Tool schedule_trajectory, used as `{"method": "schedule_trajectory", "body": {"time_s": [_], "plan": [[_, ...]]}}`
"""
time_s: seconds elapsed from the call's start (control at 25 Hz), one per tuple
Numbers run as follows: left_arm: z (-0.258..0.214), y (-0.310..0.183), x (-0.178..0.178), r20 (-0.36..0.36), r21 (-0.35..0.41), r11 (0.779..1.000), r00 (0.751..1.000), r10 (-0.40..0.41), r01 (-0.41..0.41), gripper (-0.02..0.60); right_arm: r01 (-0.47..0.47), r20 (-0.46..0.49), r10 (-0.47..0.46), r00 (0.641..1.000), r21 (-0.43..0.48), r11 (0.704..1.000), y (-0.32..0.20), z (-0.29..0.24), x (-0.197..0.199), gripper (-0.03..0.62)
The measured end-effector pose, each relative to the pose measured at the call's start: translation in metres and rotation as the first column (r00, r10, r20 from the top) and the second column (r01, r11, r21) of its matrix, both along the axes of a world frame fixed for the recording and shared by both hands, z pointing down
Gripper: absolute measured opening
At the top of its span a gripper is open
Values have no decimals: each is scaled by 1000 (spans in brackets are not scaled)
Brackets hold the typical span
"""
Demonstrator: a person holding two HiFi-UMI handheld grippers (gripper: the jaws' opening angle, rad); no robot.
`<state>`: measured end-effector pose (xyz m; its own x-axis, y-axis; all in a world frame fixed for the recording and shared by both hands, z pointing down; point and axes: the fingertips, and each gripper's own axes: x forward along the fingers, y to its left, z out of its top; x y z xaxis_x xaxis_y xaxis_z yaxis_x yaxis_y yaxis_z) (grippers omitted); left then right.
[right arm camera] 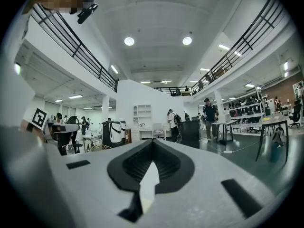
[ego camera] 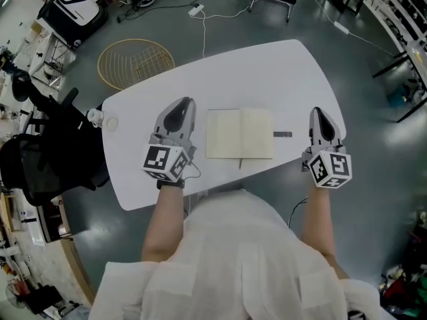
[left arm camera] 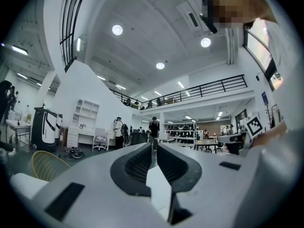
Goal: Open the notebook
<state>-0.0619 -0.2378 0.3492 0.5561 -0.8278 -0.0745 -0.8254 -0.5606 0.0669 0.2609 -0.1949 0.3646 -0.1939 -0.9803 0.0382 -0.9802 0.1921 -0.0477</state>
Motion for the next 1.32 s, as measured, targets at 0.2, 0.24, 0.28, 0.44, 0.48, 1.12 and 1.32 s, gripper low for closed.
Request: {"method": "schedule_trajectory", "body": {"time_s": [0.2,0.24,0.28,0.44,0.48,1.12,1.32], "plan": [[-4,4,-1,11,15,1000,1000,-9,9,35,8,-31,-9,999,-9,1000,1,2,-3,3],[-6,4,-1,9,19,1000,1000,-12,12,35,5,-35,-5,999,-14,1000,1,2,-2,3],[-7,3,-1,6,21,1000,1000,-13,13,35,0,-35,-1,999,-20,1000,1,2,-1,2],[-9,2,-6,2,26,999,1000,-23,23,35,2,-40,-3,999,-20,1000,-3,2,-3,2],[-8,3,-7,2,25,999,1000,-27,26,35,3,-41,-4,999,-17,1000,-3,1,-4,2],[-6,-1,-10,1,27,999,999,-34,34,35,30,-75,-31,997,-9,999,-13,-1,-11,2],[-8,0,-16,-6,24,998,999,-51,51,35,33,-74,-34,997,-9,999,-13,-3,-12,2]]}}
